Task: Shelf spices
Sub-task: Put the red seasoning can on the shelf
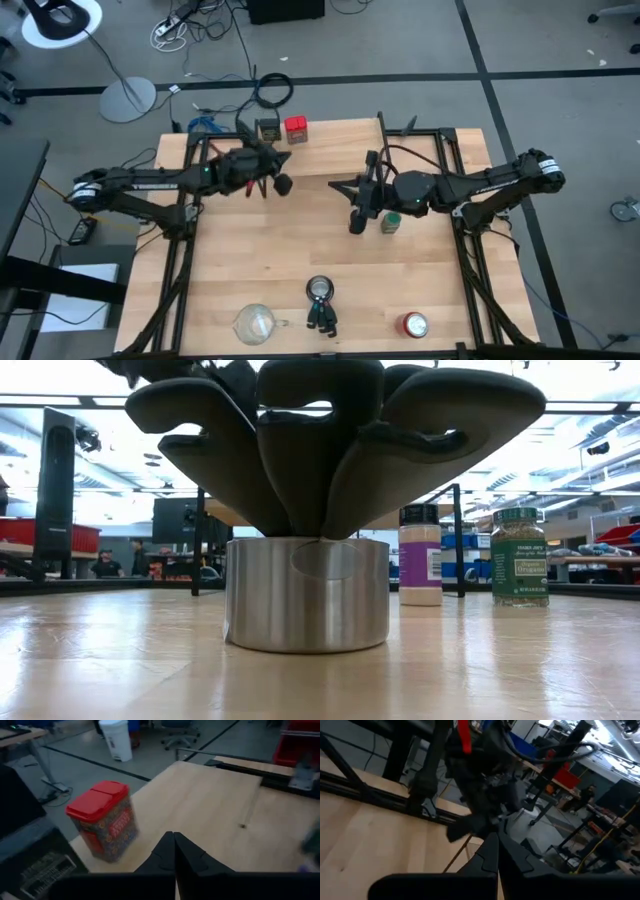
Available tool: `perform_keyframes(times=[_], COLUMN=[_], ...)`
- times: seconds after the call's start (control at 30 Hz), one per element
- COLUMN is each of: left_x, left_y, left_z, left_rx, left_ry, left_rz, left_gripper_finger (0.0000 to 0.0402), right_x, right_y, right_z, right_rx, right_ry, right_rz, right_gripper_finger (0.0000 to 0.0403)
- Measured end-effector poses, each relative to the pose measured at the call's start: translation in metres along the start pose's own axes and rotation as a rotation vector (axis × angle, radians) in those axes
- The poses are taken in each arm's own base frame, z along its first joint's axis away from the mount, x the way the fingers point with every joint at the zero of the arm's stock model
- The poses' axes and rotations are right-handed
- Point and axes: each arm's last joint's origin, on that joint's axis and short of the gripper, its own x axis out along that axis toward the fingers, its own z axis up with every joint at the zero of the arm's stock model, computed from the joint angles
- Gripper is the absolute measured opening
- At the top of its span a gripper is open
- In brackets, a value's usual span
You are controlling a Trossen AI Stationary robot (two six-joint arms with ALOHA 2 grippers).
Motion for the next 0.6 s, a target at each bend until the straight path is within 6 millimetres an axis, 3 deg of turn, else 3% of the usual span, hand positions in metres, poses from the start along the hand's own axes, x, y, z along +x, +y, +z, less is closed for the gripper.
perform_keyframes(times=[0.3,0.6], left_x=[0.037,0.049], left_y=[0.018,0.029], left_z=[-0.008,-0.013], left_rx=[-0.029,-0.059], left_ry=[0.014,0.033], left_rz=[0.0,0.07], left_gripper_finger=[0.0,0.0], right_x=[0.003,0.007], right_y=[-0.01,-0.015], right_z=[0.003,-0.003], right_rx=[-0.044,-0.06], right_ry=[-0.04,0.0], right_rz=[-0.061,-0.07], right_gripper_finger=[0.0,0.0])
